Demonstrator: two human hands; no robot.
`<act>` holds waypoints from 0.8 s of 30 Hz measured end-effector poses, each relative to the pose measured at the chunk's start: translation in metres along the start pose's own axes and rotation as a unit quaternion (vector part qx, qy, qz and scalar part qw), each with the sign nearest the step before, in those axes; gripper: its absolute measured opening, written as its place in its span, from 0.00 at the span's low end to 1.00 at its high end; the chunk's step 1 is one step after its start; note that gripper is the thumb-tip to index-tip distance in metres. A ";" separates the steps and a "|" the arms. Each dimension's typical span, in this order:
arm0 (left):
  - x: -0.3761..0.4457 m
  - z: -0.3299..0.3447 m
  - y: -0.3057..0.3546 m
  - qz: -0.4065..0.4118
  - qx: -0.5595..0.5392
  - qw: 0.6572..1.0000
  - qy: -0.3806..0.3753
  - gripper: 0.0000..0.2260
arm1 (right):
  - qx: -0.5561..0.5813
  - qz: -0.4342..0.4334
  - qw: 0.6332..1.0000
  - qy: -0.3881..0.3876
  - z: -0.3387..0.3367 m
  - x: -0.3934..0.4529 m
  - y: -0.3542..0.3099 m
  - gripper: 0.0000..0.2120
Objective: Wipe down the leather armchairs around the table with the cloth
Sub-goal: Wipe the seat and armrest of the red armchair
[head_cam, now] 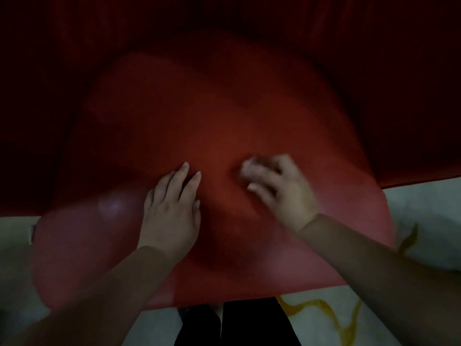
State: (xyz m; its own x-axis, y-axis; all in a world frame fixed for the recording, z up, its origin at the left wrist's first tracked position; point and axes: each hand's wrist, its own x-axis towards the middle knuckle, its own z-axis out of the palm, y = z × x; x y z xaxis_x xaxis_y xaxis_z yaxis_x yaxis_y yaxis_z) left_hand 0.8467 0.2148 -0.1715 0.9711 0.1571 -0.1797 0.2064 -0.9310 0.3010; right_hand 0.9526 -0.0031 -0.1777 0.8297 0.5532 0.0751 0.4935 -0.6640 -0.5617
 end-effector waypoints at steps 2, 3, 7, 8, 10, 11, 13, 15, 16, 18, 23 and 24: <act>-0.004 0.001 -0.002 -0.001 -0.002 1.000 0.002 0.23 | -0.019 0.101 0.989 0.102 -0.009 0.004 0.019 0.16; -0.006 0.002 -0.004 0.000 -0.001 1.000 0.004 0.22 | -0.040 0.154 0.980 0.122 -0.011 0.003 0.025 0.17; -0.012 0.006 -0.012 0.010 0.003 1.000 0.008 0.23 | -0.084 0.225 0.962 0.126 0.008 -0.024 0.002 0.19; -0.014 0.006 -0.014 0.012 0.005 1.000 0.008 0.23 | -0.070 0.222 0.964 0.125 0.019 -0.034 -0.014 0.18; -0.017 0.005 -0.016 0.016 0.010 1.000 0.013 0.23 | -0.038 0.205 0.973 0.103 0.042 -0.056 -0.051 0.19; -0.019 0.004 -0.017 0.015 0.009 1.000 0.016 0.23 | -0.029 0.197 0.976 0.090 0.050 -0.065 -0.066 0.20; -0.024 0.002 -0.022 0.007 0.004 1.000 0.026 0.22 | -0.013 0.186 0.978 0.093 0.053 -0.068 -0.076 0.20; -0.030 -0.001 -0.029 0.002 0.005 0.999 0.032 0.23 | -0.016 0.191 0.970 0.151 0.039 -0.063 -0.059 0.17; -0.032 -0.002 -0.033 0.001 0.009 0.999 0.032 0.24 | -0.044 0.218 0.957 0.187 0.028 -0.061 -0.044 0.17; -0.037 -0.003 -0.042 -0.007 0.014 0.999 0.032 0.24 | -0.101 0.316 0.917 0.223 0.010 -0.063 -0.016 0.17; -0.050 0.000 -0.058 -0.026 0.013 0.999 0.021 0.24 | -0.076 0.305 0.928 0.198 0.052 -0.074 -0.057 0.18; -0.052 0.001 -0.060 -0.023 0.017 0.999 0.019 0.24 | -0.057 0.284 0.939 0.185 0.067 -0.072 -0.077 0.19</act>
State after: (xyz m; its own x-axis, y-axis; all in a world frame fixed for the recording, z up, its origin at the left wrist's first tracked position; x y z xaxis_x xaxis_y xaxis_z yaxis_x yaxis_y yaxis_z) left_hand 0.7835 0.2619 -0.1805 0.9645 0.2129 -0.1563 0.2482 -0.9327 0.2616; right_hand 0.8372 0.0415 -0.1951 0.9910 -0.1048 0.0828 -0.0484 -0.8599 -0.5081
